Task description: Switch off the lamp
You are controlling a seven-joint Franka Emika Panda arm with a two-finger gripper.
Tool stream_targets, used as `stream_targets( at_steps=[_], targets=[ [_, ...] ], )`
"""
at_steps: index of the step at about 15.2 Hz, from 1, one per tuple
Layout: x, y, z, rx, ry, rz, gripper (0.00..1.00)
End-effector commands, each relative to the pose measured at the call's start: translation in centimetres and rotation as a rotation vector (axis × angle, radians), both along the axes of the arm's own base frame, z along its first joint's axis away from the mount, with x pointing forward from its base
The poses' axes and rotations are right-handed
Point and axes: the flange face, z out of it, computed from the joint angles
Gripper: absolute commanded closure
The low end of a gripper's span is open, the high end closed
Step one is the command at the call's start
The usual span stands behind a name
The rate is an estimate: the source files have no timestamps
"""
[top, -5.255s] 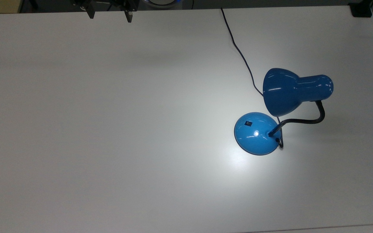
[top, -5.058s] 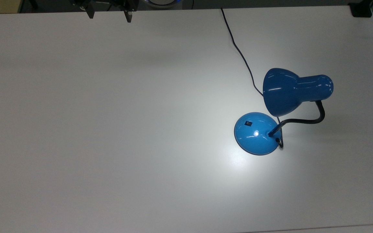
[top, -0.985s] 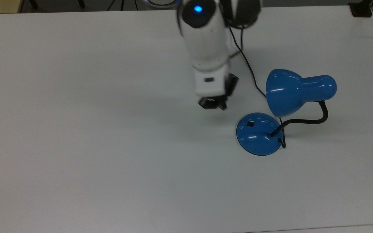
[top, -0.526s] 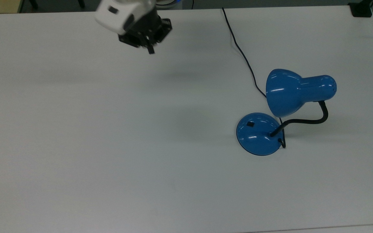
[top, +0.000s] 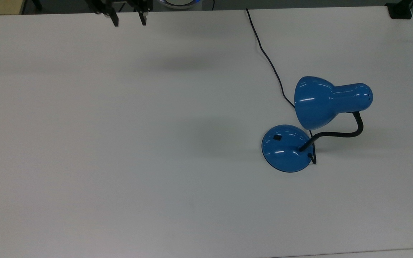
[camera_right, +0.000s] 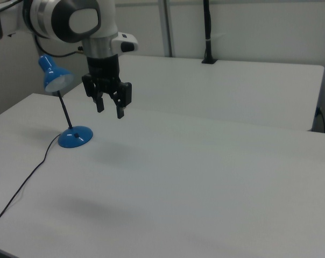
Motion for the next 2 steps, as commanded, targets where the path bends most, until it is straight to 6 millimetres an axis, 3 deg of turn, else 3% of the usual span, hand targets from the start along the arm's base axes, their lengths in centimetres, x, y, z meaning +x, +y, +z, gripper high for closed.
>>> stream_targets(
  at_steps=[1, 2],
  targets=[
    [-0.23, -0.99, 0.59, -0.007, 0.028, -0.094, 0.00],
    [-0.31, -1.13, 0.66, -0.006, 0.028, -0.105, 0.00]
  ],
)
